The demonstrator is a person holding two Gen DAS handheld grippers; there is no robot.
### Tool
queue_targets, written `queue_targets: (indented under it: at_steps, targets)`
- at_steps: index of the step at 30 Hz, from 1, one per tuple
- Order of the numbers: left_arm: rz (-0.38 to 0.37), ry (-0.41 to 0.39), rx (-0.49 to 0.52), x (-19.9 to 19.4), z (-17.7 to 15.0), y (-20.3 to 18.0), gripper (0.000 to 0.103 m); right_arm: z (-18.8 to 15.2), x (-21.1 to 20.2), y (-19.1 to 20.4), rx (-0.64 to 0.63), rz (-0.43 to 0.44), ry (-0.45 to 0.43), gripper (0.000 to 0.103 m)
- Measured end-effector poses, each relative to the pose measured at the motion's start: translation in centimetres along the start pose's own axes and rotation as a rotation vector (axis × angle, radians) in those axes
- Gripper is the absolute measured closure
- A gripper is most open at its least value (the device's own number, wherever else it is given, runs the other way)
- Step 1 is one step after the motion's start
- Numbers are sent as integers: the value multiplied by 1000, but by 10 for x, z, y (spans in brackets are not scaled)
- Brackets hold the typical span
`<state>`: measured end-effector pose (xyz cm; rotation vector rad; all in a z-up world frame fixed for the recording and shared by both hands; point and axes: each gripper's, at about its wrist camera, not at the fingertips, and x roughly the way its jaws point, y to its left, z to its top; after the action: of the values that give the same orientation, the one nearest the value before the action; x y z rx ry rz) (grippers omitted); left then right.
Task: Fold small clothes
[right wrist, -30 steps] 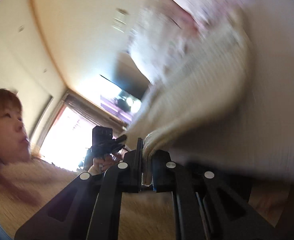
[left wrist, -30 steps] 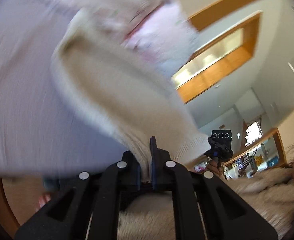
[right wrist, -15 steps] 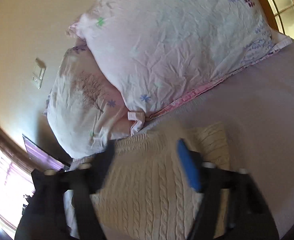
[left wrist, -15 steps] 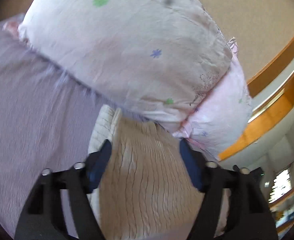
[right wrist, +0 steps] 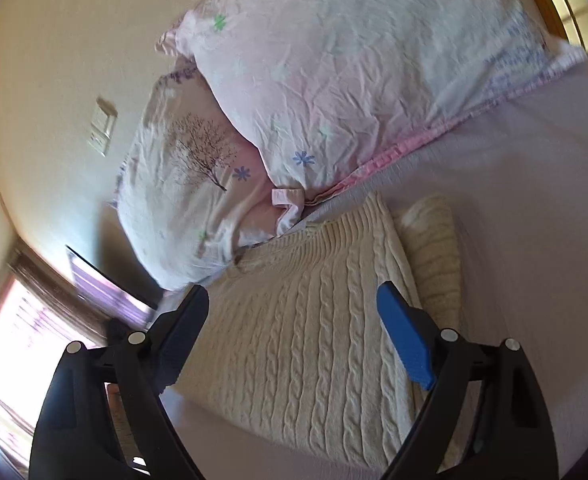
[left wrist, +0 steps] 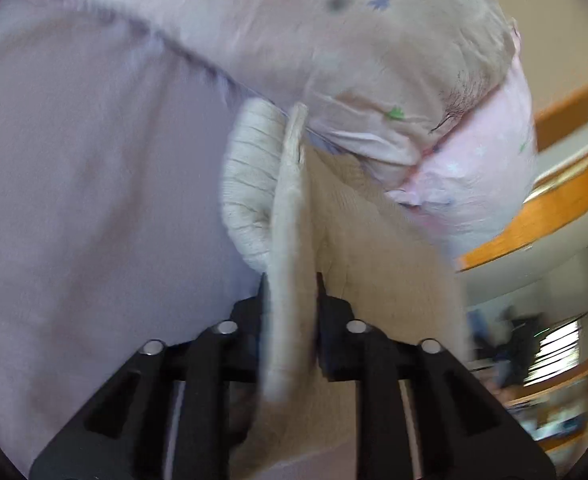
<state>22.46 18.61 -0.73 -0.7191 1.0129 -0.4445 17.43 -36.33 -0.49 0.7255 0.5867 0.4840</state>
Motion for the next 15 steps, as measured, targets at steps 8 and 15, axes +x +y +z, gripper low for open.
queue_targets:
  at_steps: [8, 15]
  targets:
    - [-485, -20, 117, 31, -1, -155, 88, -2, -57, -12, 1, 24, -135, 15]
    - [-676, 380, 229, 170, -69, -270, 65, 5, -79, -19, 16, -65, -166, 10]
